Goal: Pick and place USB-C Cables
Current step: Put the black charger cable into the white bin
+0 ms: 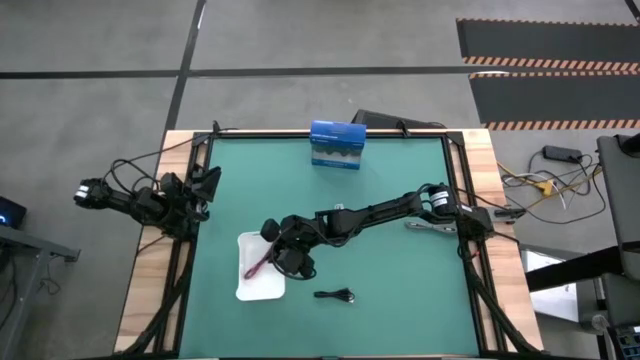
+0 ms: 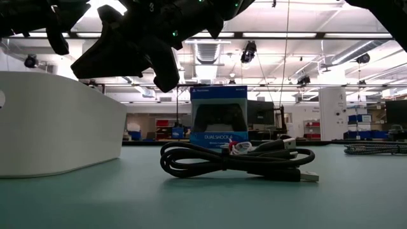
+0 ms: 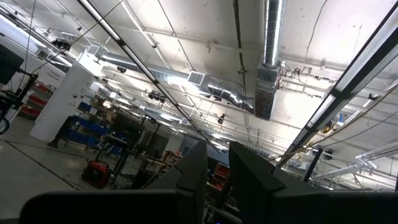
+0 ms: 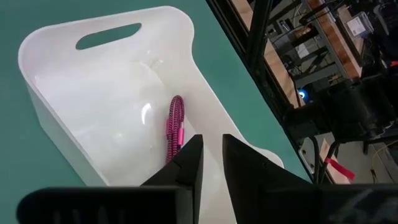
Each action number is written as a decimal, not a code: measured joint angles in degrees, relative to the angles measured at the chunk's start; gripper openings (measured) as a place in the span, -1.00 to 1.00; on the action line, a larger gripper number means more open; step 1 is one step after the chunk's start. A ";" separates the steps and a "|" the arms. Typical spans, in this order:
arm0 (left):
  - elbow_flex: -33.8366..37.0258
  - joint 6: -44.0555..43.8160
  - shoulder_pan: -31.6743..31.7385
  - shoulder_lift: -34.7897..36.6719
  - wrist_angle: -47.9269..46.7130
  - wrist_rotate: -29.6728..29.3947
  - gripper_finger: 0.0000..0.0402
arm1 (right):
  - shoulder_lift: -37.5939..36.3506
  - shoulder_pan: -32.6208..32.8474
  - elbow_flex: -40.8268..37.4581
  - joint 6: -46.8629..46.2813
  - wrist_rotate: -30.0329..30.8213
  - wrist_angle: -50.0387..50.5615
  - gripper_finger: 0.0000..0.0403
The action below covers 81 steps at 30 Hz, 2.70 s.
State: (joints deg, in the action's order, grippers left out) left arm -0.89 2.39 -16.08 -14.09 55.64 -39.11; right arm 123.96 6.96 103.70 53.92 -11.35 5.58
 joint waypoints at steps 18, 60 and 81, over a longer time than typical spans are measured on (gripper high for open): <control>-0.02 -0.55 -0.01 -0.17 0.04 0.02 -0.74 | -13.73 2.43 -1.60 -28.83 5.35 19.02 -0.95; -17.42 -17.70 -0.07 -35.37 5.38 7.58 -0.74 | -59.06 9.51 -72.82 -39.97 11.52 -35.10 -0.96; -37.86 -21.76 -2.26 -65.01 3.08 12.07 -0.74 | -83.52 3.43 -87.48 -36.41 11.57 -36.81 -0.96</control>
State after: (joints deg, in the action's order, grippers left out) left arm -38.75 -19.36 -18.34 -79.09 58.72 -27.04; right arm 40.44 10.39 16.22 17.51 0.22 -31.22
